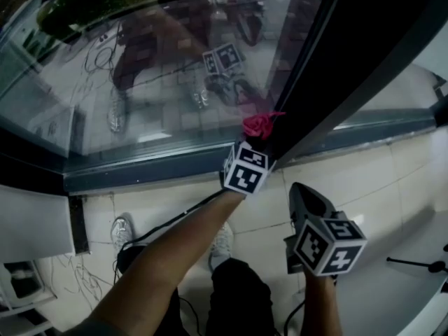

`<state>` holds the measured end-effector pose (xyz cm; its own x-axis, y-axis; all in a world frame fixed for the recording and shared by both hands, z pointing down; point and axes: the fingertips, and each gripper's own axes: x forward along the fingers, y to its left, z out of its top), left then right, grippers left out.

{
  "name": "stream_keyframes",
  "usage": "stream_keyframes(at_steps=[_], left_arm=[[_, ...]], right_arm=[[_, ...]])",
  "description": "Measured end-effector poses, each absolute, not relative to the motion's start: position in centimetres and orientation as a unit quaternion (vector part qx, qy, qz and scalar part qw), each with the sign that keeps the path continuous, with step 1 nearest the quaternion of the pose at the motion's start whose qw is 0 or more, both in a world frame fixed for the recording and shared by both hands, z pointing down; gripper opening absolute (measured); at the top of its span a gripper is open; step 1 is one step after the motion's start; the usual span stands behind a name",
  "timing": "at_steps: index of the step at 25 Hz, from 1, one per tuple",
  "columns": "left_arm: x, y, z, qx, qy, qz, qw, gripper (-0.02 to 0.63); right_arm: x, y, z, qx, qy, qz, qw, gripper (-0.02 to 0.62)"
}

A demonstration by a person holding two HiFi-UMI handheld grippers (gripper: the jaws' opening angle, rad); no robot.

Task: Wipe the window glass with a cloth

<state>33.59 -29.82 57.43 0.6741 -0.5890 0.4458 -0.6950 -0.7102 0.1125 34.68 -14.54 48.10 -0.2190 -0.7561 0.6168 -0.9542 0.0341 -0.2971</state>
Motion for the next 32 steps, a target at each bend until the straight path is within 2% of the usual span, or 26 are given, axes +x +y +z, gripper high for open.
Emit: stream_keyframes(at_steps=[21,32], left_arm=[[34.7,-30.2,64.2,0.887,-0.363,0.196,0.21,0.052],[31.4,-30.3,65.8,0.869,-0.389,0.198,0.232,0.052]], right_arm=[[35.2,-15.4,51.6,0.602,-0.691,0.36,0.174,-0.008],[33.0,-16.3,51.8,0.592,-0.7,0.356,0.182,-0.008]])
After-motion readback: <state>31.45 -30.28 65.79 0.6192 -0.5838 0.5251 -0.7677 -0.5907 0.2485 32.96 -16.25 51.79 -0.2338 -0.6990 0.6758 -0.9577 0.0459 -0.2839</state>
